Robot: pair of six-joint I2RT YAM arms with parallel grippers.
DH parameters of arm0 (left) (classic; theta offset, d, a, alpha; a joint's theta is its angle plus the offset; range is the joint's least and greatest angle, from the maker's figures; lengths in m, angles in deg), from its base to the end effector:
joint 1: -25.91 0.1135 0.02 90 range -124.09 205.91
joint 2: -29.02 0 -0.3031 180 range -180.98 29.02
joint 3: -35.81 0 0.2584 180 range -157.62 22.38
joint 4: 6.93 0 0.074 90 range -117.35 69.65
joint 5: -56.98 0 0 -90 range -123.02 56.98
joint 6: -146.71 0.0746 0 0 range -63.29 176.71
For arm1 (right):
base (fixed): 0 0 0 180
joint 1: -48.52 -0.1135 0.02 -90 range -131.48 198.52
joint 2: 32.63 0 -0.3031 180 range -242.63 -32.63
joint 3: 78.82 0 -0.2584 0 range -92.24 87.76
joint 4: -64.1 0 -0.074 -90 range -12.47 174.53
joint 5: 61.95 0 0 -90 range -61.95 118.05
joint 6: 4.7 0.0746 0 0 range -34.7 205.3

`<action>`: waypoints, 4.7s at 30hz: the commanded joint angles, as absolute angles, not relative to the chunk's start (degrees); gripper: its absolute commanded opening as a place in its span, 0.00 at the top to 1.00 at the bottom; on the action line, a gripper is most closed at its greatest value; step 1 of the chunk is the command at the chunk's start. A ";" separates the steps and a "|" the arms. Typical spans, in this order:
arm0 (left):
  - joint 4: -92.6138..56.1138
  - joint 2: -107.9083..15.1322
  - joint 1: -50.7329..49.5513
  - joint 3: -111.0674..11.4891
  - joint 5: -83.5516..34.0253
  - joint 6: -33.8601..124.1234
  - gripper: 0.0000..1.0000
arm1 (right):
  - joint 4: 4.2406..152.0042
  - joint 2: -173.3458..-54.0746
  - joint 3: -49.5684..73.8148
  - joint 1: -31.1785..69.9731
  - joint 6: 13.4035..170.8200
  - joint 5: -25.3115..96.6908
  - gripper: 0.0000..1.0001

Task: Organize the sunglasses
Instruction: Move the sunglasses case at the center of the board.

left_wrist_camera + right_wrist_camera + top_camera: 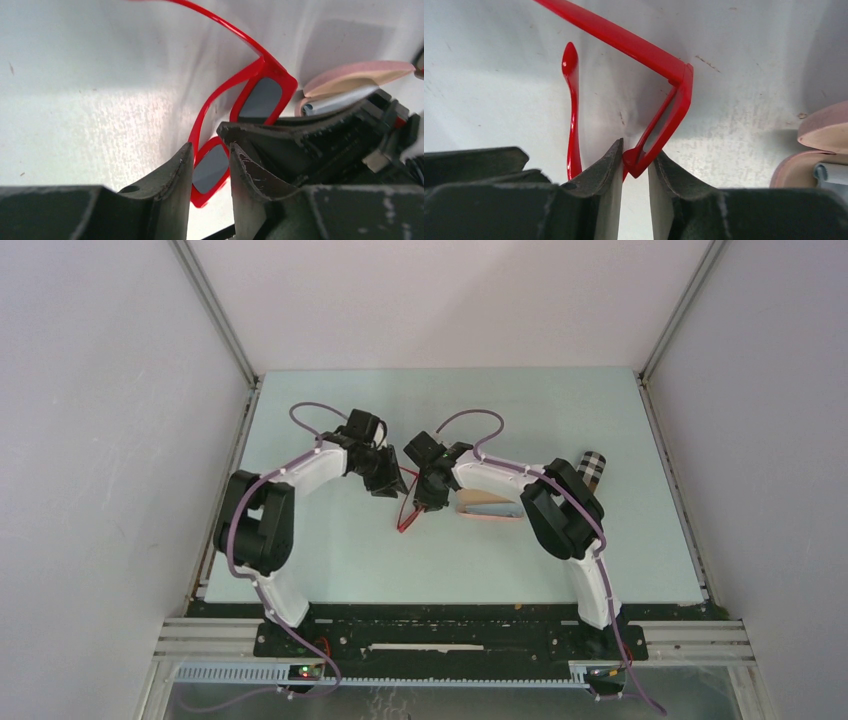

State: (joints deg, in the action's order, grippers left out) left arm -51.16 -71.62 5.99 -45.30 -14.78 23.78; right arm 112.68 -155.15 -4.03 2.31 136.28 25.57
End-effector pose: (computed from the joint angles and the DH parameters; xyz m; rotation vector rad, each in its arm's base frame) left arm 0.3526 -0.1526 0.1951 -0.2124 2.7846 -0.6907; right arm 0.3416 0.3517 0.1566 0.1296 2.7998 0.4088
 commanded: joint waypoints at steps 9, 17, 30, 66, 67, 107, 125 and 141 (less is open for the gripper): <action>-52.38 -60.52 13.21 -37.79 -13.25 25.73 0.62 | 114.63 -151.12 -5.63 2.29 126.94 24.33 0.51; -52.44 -54.20 17.18 -34.70 -15.12 25.17 0.62 | 115.32 -148.74 -5.52 2.64 133.96 26.09 0.12; -50.84 -53.44 18.87 -32.46 -15.06 25.59 0.62 | 126.56 -158.07 -18.64 0.68 142.57 22.08 0.09; -51.73 -61.24 19.13 -40.20 -15.09 25.59 0.61 | 122.44 -156.92 -14.20 -2.28 128.33 17.72 0.53; -51.94 -62.15 19.14 -41.51 -15.37 25.41 0.61 | 122.19 -156.77 -13.93 -2.23 127.91 17.94 0.51; -48.12 -67.93 8.21 -34.84 -16.34 21.62 0.62 | 118.44 -155.26 -11.53 0.66 126.40 22.63 0.58; -40.75 -58.60 5.89 -27.73 -10.81 15.09 0.60 | 118.97 -153.87 -11.79 0.45 126.33 22.82 0.34; -45.08 -46.60 17.29 -21.81 -12.16 18.33 0.60 | 125.87 -159.83 -21.50 -1.61 128.47 15.77 0.22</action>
